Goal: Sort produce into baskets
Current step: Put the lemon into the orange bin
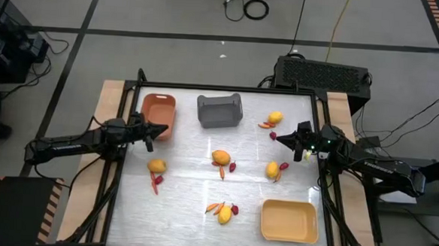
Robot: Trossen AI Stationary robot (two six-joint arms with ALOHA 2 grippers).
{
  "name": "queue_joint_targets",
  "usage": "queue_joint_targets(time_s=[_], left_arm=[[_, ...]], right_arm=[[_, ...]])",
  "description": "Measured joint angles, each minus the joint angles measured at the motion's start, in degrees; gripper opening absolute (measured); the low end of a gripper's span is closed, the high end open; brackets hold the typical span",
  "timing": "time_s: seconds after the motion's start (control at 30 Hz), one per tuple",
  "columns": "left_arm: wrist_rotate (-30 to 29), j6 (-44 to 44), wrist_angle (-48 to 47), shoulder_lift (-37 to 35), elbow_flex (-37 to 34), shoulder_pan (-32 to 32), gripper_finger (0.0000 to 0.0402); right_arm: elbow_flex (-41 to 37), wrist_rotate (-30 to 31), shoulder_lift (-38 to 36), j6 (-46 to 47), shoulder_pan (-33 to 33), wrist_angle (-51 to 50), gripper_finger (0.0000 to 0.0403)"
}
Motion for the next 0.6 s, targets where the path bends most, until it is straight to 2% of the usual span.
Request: queue_joint_targets(time_s=[0.1, 0.23, 0.43, 0.6], left_arm=[[1.2, -0.5, 1.0, 0.0, 0.0, 0.0, 0.0006], [3.0, -7.7, 3.8, 0.0, 0.0, 0.0, 0.0006], [12.7, -9.4, 7.1, 0.0, 0.3, 0.0, 0.0006], [14.5, -9.7, 6.6, 1.6, 4.5, 0.0, 0.0006]], right_arm=[[0.0, 0.0, 0.0, 0.4, 0.0, 3.0, 0.0], [0.0, -0.3, 0.0, 0.2, 0.1, 8.8, 0.0], [0.0, -0.3, 1.4, -1.8, 3.0, 16.2, 0.0], [0.0, 0.0, 4.6, -2.5, 6.0, 20.9, 0.0]])
